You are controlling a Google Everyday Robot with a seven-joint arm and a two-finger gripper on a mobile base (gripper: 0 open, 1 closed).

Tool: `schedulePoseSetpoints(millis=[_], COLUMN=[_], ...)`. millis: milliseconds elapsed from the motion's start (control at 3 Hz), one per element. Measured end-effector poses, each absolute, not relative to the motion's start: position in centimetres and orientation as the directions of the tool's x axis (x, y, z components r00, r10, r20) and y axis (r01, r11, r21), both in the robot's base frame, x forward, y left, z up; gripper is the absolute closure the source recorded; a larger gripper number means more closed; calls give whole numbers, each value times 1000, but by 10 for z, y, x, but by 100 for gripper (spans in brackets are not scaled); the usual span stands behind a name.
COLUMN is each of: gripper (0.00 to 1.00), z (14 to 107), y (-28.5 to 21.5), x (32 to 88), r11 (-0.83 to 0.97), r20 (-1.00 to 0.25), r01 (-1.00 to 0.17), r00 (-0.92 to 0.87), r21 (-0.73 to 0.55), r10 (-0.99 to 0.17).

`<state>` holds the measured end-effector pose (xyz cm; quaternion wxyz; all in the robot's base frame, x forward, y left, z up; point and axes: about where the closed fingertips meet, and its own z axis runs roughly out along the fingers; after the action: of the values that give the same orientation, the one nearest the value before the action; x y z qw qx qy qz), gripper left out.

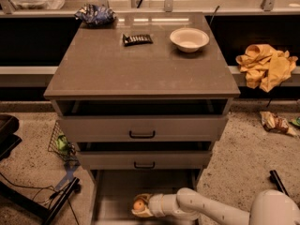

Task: Place orange into bottom drawer

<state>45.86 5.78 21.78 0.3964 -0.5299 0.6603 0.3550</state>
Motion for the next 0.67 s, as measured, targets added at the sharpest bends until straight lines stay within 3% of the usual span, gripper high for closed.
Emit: schedulePoseSetpoints(millis=[667], gripper=[100], z=[174], y=[64], x=[480], r11=[145], r20=[-827], r01=[-989], r00=[-79], r21=[-3], r10=[-557])
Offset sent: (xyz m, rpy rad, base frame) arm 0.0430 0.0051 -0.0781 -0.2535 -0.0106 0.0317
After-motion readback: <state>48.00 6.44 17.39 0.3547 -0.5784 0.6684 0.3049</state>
